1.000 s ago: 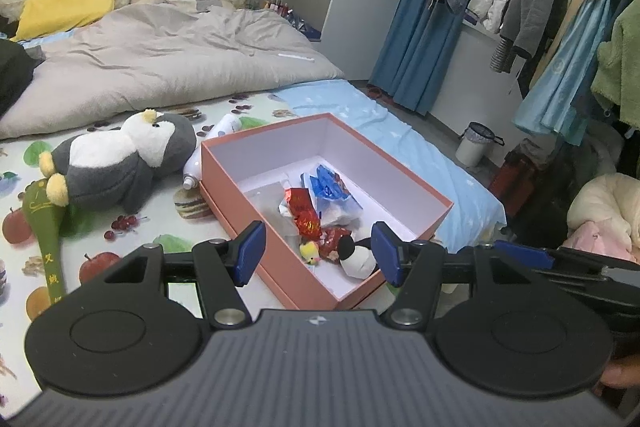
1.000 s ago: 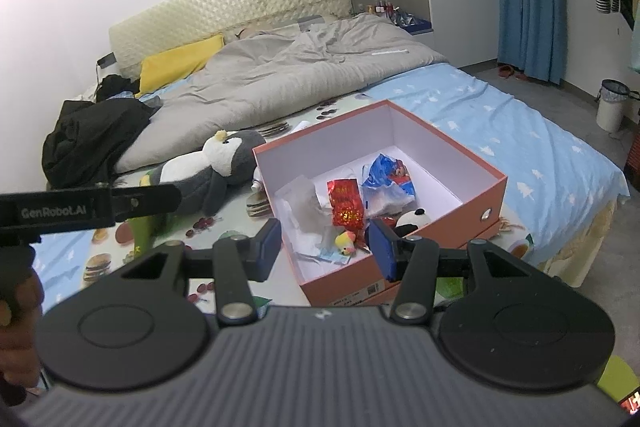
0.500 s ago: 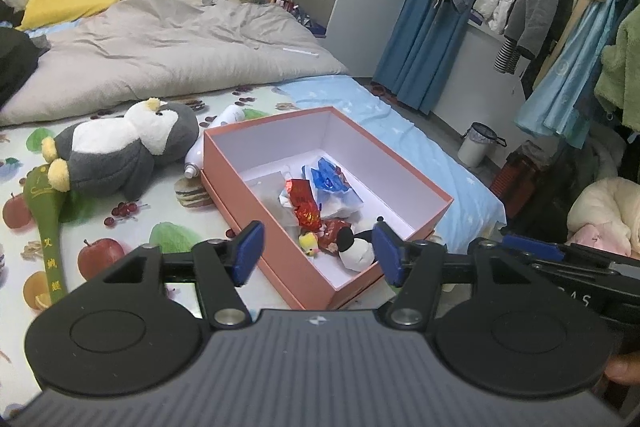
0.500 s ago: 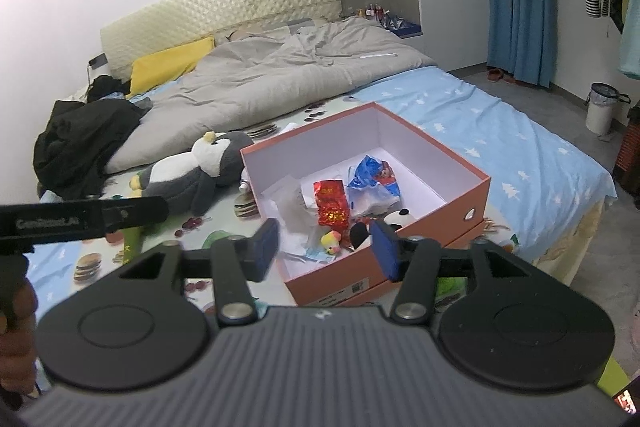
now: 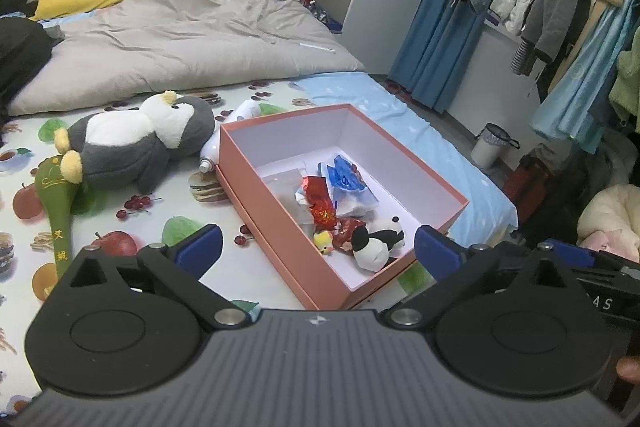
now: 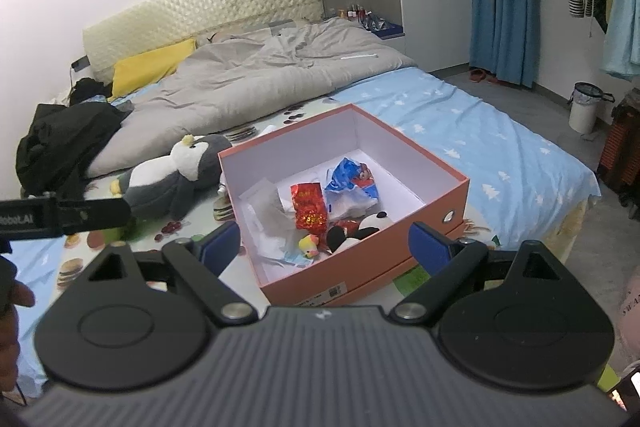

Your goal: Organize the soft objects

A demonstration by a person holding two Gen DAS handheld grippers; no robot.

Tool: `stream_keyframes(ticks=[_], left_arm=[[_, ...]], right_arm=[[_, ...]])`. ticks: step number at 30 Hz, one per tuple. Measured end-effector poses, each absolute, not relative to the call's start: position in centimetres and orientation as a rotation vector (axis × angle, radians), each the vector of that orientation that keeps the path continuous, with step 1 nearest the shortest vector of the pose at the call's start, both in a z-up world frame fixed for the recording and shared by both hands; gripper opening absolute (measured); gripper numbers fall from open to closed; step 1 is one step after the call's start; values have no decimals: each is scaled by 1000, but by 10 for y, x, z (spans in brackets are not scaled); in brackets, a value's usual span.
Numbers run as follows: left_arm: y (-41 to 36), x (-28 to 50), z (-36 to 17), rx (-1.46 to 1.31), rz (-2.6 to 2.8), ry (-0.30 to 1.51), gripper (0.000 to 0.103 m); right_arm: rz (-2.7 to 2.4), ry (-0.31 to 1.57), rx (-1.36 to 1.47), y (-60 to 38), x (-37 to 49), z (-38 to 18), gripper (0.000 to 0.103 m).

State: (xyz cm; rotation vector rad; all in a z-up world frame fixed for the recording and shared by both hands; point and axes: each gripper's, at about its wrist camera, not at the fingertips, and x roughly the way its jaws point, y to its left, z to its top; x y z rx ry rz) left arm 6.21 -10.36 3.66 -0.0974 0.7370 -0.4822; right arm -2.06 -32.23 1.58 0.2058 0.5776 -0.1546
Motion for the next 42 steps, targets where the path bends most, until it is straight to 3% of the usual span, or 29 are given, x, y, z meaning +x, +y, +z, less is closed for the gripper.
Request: stream_keyframes(ticks=[42], left_arm=[[-109,59,34,-73,-457,740,103]], right_arm=[[-140,569,212,-316,-20,14,93]])
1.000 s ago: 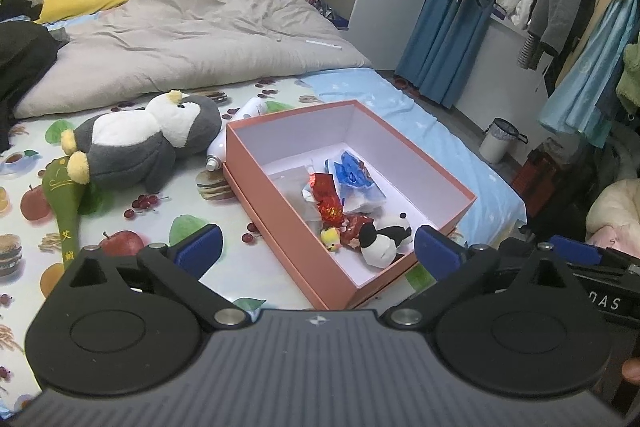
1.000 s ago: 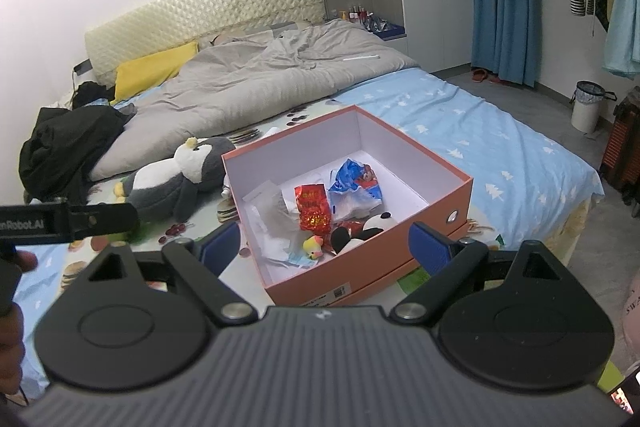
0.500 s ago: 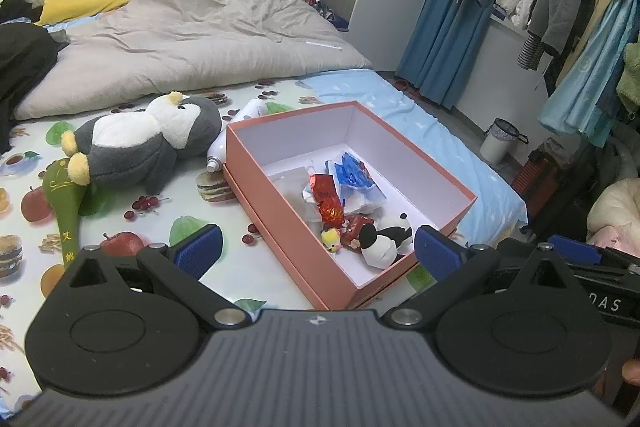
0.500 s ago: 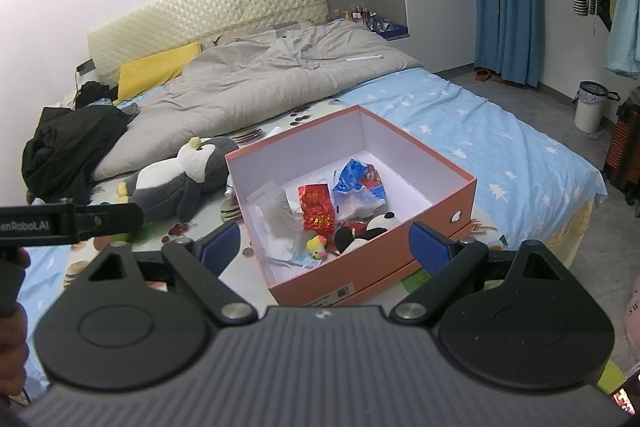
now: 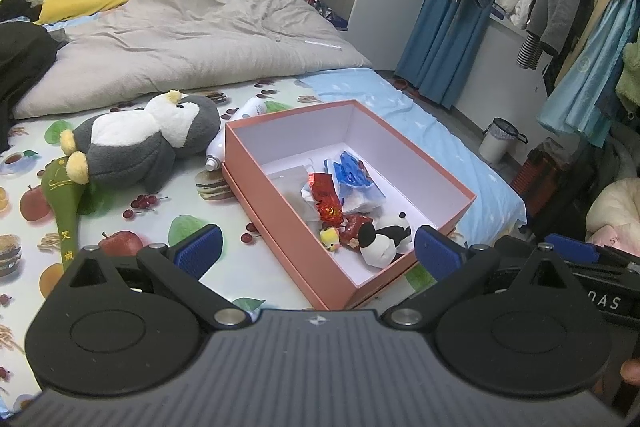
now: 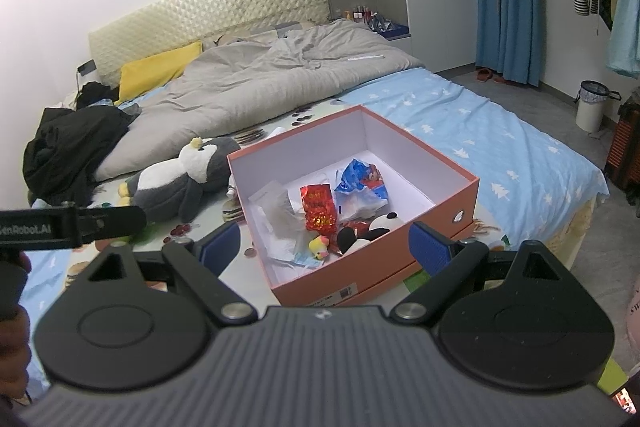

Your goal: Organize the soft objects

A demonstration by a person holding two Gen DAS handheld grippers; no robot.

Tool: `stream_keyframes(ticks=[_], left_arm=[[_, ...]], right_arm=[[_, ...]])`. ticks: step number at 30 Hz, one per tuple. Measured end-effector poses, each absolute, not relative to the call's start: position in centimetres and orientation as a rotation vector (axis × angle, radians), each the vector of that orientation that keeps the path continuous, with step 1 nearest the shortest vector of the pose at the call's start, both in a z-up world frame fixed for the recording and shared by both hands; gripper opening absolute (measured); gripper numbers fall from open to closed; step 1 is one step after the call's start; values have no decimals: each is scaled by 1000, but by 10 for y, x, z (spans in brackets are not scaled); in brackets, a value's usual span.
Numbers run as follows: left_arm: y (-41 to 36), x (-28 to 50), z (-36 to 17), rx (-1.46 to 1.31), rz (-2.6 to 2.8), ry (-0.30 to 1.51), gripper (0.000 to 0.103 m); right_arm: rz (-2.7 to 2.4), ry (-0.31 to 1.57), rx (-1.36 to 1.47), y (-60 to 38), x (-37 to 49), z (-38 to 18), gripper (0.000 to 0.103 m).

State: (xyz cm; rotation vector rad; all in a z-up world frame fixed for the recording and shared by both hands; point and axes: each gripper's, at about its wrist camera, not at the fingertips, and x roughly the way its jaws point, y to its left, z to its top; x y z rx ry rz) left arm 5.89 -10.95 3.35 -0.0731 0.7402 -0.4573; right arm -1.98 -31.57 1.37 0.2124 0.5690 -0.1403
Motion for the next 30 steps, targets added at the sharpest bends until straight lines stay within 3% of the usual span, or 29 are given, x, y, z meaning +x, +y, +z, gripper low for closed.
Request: stream_keyframes(ticks=[30], left_arm=[[-105,58,35,-68,-454,731,103]], right_arm=[[-135,567,211,-314,-21,16,93]])
